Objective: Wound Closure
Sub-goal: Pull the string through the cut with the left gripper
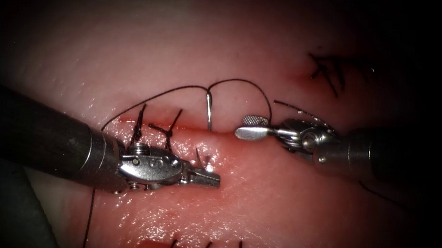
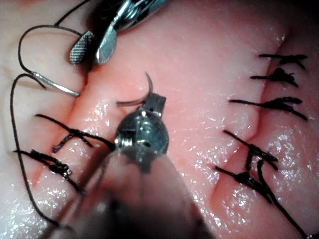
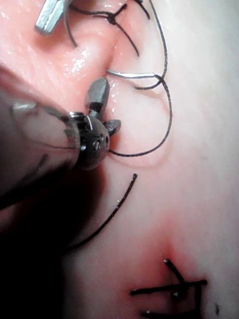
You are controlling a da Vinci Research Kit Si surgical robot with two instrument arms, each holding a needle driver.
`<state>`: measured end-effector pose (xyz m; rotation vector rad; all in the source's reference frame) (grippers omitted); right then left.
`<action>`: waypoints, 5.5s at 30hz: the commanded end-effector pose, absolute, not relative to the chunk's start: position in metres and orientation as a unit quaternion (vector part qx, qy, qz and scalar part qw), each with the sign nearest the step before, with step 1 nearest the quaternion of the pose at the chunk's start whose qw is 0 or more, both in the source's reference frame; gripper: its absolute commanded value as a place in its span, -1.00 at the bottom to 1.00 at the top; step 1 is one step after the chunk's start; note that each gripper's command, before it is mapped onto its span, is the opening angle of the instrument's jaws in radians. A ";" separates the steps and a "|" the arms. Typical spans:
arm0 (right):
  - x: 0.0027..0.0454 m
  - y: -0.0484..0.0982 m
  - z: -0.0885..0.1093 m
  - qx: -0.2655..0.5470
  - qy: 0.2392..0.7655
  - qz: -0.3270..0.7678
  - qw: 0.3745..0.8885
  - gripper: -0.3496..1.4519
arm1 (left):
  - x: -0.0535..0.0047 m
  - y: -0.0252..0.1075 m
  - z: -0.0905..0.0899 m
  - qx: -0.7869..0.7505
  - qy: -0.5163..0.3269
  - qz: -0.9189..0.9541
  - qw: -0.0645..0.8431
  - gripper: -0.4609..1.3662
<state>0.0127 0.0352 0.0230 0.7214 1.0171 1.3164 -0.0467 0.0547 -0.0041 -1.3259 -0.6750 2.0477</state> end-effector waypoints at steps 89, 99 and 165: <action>0.0116 0.033 0.023 0.294 0.467 0.526 0.647 0.42 | -0.0468 0.056 -0.003 -0.561 -0.203 0.756 0.271 -0.88; 0.0118 0.032 0.020 0.262 0.507 0.461 0.680 0.74 | -0.0464 0.058 -0.007 -0.557 -0.261 0.716 0.331 -0.88; 0.0131 0.028 0.019 0.252 0.564 0.323 0.717 0.41 | -0.0379 0.062 -0.021 -0.593 -0.303 0.684 0.298 -0.88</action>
